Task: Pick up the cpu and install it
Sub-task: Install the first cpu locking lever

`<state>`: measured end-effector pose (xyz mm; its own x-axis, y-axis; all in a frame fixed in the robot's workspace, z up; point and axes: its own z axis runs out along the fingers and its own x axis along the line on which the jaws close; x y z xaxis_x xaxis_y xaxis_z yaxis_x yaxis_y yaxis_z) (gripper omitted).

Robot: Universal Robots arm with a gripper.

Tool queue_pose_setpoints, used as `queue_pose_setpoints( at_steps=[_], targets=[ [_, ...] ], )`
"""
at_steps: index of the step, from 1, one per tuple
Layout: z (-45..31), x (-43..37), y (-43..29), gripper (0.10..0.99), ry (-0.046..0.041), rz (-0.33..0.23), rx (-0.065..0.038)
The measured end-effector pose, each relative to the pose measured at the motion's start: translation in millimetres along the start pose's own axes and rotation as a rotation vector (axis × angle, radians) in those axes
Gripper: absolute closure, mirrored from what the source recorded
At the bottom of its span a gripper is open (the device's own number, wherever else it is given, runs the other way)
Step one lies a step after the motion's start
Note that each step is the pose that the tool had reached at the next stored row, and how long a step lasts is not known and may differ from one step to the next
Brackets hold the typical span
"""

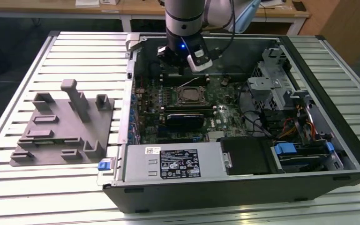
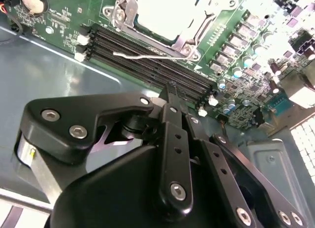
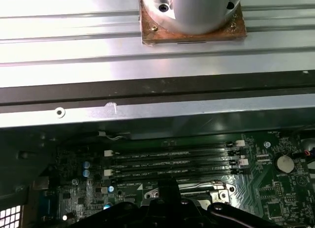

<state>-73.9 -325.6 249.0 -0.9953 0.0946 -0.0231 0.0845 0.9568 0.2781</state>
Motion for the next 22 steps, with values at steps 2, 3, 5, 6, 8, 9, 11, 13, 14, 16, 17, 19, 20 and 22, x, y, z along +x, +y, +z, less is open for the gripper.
queue_pose_setpoints(
  at_steps=[2, 3, 5, 6, 8, 9, 11, 13, 14, 16, 17, 19, 20, 22],
  targets=[
    [0.4, 0.0, -0.1, 0.980, -0.0023, 0.002, 0.003],
    [0.7, 0.1, -0.3, 0.980, -0.0061, 0.004, 0.004],
    [1.5, 0.1, -0.5, 0.980, -0.0185, 0.009, 0.005],
    [1.9, 0.1, -0.7, 0.980, -0.0256, 0.011, 0.005],
    [3.1, 0.1, -0.9, 0.980, -0.0377, 0.017, 0.004],
    [3.9, 0.0, -1.1, 0.980, -0.0395, 0.021, 0.004],
    [5.8, -0.2, -1.7, 0.980, -0.0422, 0.031, 0.005],
    [8.3, -0.3, -2.4, 0.980, -0.0455, 0.043, 0.006],
    [9.5, -0.3, -2.8, 0.980, -0.0473, 0.049, 0.006],
    [12.2, -0.8, -3.5, 0.980, -0.0508, 0.061, 0.006],
    [13.7, -1.2, -3.9, 0.980, -0.0523, 0.066, 0.006],
    [16.6, -2.4, -4.6, 0.980, -0.0550, 0.075, 0.007],
    [18.0, -3.4, -4.9, 0.980, -0.0560, 0.079, 0.007],
    [20.4, -6.0, -5.4, 0.980, -0.0576, 0.084, 0.007]
  ],
)
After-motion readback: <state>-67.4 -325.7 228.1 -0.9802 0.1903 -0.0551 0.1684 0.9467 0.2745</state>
